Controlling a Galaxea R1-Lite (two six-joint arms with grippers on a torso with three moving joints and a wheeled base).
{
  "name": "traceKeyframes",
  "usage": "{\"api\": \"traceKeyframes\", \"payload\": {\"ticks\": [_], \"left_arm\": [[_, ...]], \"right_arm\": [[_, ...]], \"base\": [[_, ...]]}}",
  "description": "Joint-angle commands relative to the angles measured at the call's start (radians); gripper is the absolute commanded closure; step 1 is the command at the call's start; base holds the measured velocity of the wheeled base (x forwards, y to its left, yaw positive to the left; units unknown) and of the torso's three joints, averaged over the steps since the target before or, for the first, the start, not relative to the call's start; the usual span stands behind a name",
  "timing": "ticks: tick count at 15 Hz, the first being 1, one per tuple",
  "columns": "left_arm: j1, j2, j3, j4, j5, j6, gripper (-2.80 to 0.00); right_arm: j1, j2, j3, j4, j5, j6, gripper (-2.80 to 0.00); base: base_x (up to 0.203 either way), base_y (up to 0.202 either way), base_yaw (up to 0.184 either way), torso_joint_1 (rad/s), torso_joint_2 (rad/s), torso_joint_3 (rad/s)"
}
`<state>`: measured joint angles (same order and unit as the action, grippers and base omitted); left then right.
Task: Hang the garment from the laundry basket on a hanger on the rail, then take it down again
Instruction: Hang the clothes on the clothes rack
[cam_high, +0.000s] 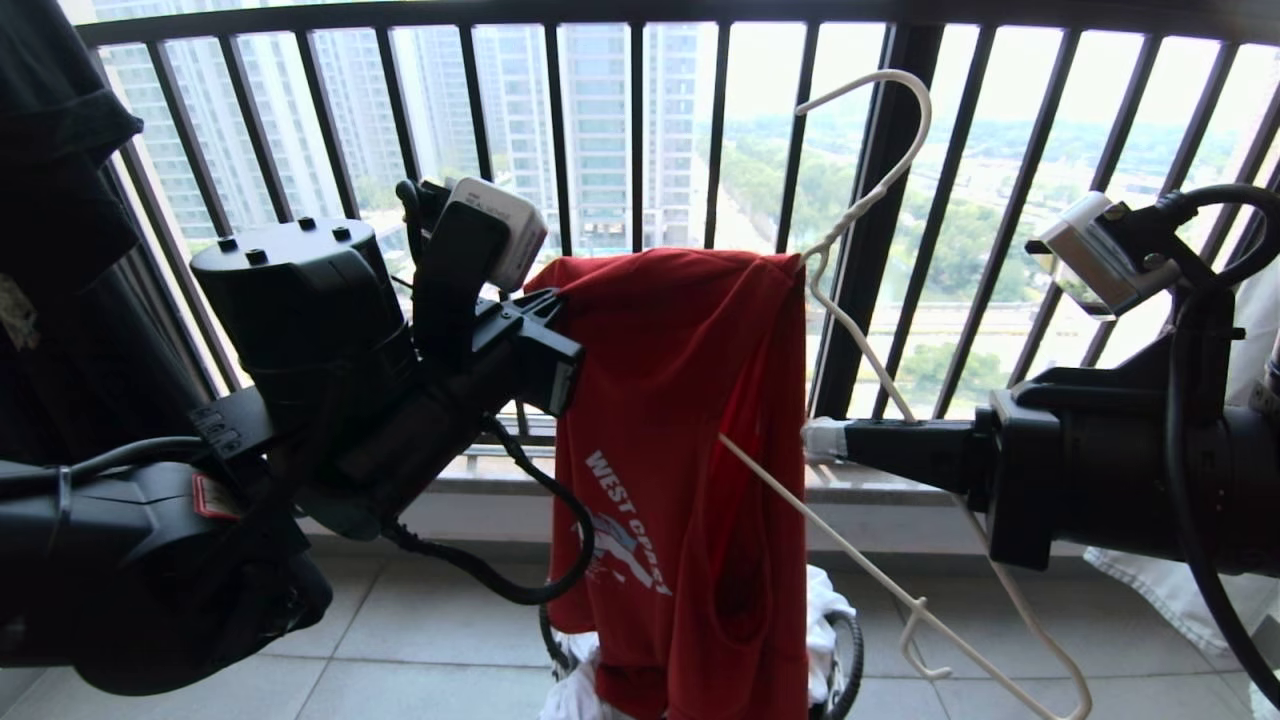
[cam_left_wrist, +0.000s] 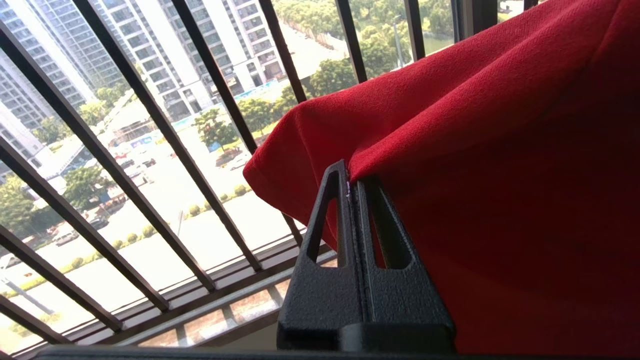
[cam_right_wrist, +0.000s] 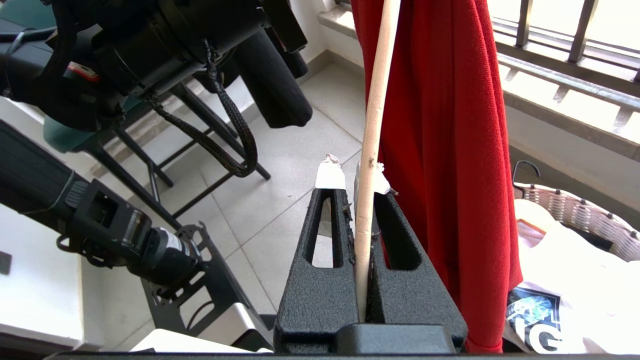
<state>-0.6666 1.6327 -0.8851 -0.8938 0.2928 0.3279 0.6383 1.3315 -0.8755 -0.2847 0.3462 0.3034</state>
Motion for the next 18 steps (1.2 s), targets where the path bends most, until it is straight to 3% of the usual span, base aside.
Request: {"api": "traceKeyframes", "payload": {"ticks": [1,13,18], "left_arm": [[0.010,-0.010,-0.008,-0.005,0.002,0.001,0.00],[0.015,-0.057,-0.060,0.006,-0.003,-0.105,0.00],[0.016,-0.014,-0.061,0.006,0.000,-0.105,0.00]], "right_arm": [[0.001,-0.003,0.001,-0.001,0.002,0.002,0.00],[0.041,0.008,0.004,0.039,0.002,-0.009,0.00],[0.047,0.002,0.004,0.041,0.002,-0.009,0.00]], "base": [[0.000,0.000,0.000,0.000,0.00,0.000],[0.000,0.000,0.000,0.000,0.00,0.000],[0.000,0.000,0.000,0.000,0.00,0.000]]}}
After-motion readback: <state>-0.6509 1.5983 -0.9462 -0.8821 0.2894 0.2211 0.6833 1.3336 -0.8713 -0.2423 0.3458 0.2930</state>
